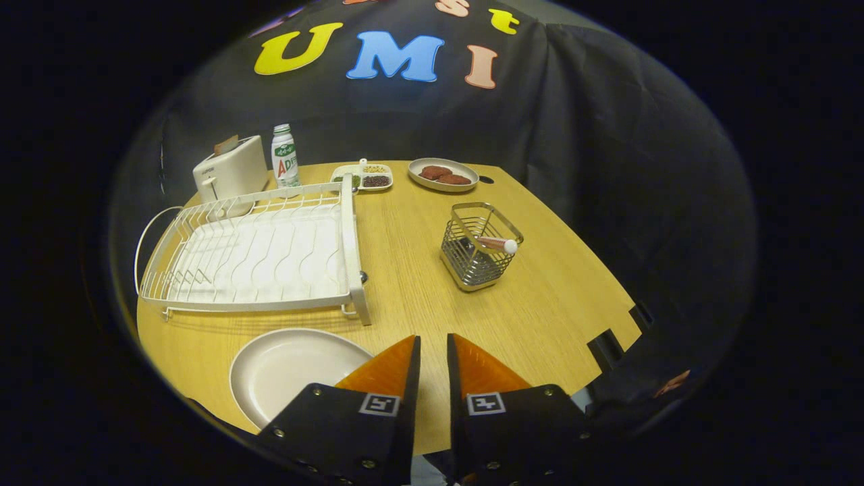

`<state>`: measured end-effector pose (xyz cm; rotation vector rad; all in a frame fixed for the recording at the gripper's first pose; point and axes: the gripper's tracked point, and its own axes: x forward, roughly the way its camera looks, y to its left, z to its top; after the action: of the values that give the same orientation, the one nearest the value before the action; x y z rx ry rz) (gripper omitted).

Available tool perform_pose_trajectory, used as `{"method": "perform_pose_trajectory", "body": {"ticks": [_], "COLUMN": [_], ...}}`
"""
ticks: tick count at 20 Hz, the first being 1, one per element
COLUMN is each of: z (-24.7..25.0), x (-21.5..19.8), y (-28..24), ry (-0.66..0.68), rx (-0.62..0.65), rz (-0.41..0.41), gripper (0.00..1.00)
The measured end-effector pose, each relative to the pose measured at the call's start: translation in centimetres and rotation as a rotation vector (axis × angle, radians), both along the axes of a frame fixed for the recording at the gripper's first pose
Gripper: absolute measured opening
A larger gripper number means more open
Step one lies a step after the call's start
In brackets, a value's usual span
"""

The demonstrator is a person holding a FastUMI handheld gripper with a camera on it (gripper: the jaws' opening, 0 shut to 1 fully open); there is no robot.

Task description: Take the plate from the dish rack, then take the spoon from the basket and place it into the plate.

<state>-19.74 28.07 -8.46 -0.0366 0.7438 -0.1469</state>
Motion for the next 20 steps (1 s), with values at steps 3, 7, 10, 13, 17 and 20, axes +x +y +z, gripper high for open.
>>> {"method": "perform_pose_trajectory", "body": {"ticks": [3,7,10,13,17,20], "z": [0.8,1.5,1.7,2.0,2.1,1.9], "x": [1.1,2.9,4.5,5.8,7.5,8.7], "y": [-1.7,-3.9,-5.1,-6.2,-7.2,-7.6], "ry": [-0.027,-0.055,-0.068,-0.076,-0.081,-0.084], "rx": [-0.009,-0.053,-0.066,-0.077,-0.094,-0.093], "rz": [-0.018,-0.019,-0.017,-0.022,-0.023,-0.014], "gripper": [0.37,0.75,0.73,0.74,0.74,0.70]}}
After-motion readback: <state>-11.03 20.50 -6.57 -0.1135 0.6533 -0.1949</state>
